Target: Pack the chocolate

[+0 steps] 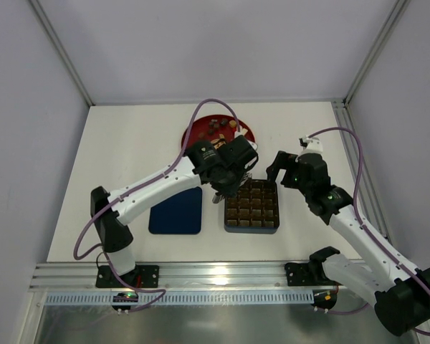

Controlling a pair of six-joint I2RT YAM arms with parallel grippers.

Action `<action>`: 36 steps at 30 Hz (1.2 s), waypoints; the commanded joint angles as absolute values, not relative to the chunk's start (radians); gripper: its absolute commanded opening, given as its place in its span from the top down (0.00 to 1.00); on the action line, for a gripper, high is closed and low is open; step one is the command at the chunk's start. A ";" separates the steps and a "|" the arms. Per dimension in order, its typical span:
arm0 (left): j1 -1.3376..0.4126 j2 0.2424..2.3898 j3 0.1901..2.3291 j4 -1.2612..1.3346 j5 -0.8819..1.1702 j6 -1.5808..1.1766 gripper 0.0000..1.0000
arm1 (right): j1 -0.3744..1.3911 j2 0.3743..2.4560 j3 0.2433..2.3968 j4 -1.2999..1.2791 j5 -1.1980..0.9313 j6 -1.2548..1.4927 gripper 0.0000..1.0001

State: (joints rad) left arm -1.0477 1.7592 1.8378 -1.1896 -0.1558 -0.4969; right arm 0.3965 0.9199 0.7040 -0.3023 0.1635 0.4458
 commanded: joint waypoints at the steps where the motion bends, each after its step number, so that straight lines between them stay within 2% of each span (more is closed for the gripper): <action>1: -1.051 1.775 1.830 -1.141 -0.153 -0.514 0.82 | 0.399 0.897 0.738 -0.290 0.181 0.428 0.00; 11: -1.054 1.789 1.790 -1.117 -0.150 -0.515 0.82 | 0.399 0.900 0.733 -0.285 0.181 0.428 0.00; 36: -1.054 1.798 1.787 -1.111 -0.150 -0.517 0.73 | 0.399 0.905 0.730 -0.279 0.175 0.429 0.00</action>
